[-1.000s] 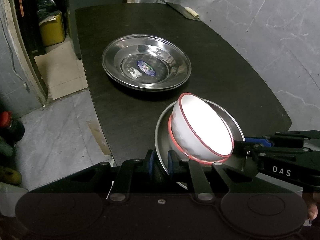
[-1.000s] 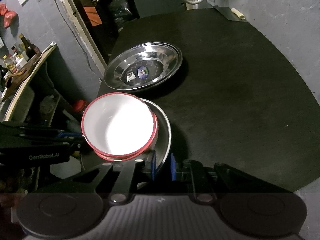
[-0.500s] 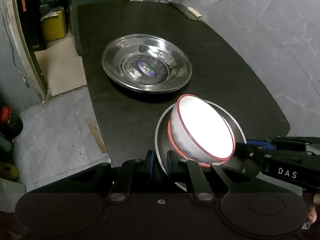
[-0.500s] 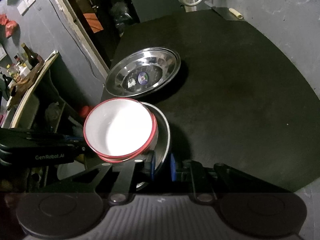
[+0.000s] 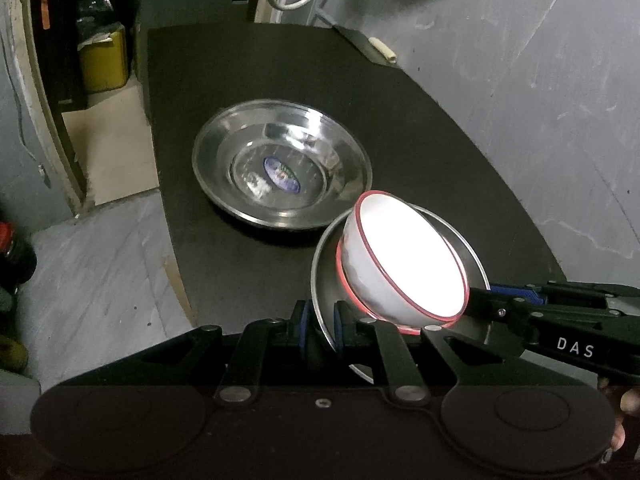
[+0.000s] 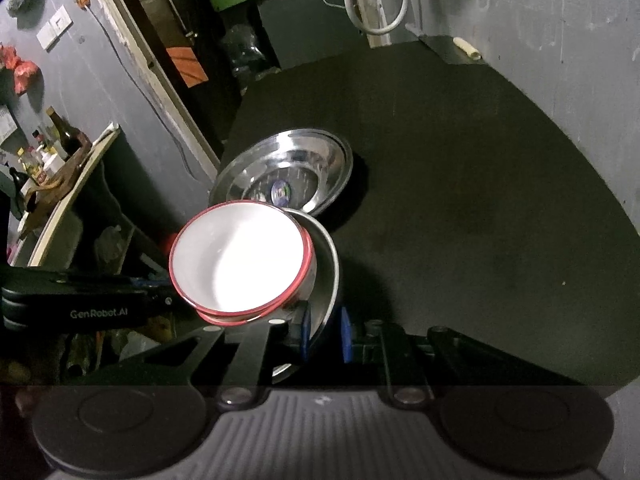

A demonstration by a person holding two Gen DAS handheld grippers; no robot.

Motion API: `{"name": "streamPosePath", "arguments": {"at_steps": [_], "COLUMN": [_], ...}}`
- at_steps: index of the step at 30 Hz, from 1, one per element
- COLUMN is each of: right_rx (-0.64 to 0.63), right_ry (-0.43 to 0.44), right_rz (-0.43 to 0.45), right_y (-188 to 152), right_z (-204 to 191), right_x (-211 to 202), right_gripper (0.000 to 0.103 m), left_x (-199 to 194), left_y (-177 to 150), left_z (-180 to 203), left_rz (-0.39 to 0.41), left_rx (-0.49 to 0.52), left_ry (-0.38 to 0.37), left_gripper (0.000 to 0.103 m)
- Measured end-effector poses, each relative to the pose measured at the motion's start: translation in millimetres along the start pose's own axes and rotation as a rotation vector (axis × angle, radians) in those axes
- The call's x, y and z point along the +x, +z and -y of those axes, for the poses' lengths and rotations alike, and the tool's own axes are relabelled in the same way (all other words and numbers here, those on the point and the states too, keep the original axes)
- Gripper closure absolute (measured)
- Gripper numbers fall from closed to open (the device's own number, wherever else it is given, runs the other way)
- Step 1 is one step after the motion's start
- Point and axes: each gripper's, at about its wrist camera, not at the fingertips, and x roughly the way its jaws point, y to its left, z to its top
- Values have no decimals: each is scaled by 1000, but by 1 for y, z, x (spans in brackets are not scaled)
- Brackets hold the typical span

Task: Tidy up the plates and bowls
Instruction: 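Lift the saucepan with nested bowls and carry it toward the steel plate stack, then lower the saucepan onto the steel plate stack with both tools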

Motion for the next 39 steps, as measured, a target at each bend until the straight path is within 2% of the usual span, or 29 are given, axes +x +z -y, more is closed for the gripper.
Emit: {"name": "streamPosePath", "arguments": {"at_steps": [6,18,39], "right_rx": [-4,-35,-154], "right_ry": [9,47,172], "right_rz": [30,33,-25], "right_y": [14,53,113], "right_z": [3,11,4], "right_x": [-4,5,67], "right_gripper": [85,85,85], "left_x": [-4,-3,18], "left_y": [13,42,77], "left_z": [3,4,-25], "left_rz": [38,92,112], "left_rx": [1,-42,-167], "left_ry": [-1,9,146], "left_gripper": [91,91,92]}}
